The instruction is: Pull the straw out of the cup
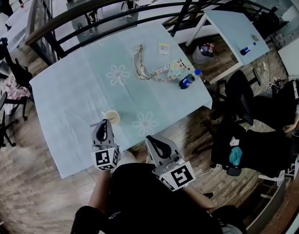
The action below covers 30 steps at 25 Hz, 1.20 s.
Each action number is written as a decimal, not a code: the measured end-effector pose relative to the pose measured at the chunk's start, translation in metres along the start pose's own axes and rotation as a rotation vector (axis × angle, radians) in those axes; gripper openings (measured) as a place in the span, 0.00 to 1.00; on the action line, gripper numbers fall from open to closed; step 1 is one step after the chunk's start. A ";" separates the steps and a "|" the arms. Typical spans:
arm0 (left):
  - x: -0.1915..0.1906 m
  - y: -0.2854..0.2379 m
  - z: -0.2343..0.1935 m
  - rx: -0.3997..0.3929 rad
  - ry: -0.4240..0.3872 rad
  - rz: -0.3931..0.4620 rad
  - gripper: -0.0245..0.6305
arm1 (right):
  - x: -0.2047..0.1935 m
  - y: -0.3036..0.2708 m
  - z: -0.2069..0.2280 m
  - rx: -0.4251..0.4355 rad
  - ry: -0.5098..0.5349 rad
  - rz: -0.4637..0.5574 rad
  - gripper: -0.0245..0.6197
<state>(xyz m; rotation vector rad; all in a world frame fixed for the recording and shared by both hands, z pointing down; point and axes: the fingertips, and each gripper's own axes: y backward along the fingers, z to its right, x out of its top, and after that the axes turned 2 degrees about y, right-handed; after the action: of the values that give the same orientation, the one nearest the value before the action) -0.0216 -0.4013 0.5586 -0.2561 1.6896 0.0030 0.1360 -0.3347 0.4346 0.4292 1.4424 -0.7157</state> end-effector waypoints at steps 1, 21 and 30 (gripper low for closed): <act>0.008 0.004 0.008 -0.002 -0.006 0.017 0.08 | 0.001 0.004 0.003 0.007 0.000 0.006 0.05; 0.134 0.096 0.185 -0.063 -0.059 0.275 0.09 | 0.009 0.095 0.080 0.121 0.024 0.059 0.05; 0.116 0.119 0.227 -0.061 -0.046 0.225 0.09 | 0.012 0.103 0.091 0.175 0.034 0.070 0.05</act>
<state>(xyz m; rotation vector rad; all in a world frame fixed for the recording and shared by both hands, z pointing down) 0.1676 -0.2702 0.3965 -0.1096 1.6668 0.2263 0.2721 -0.3229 0.4171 0.6267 1.3943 -0.7838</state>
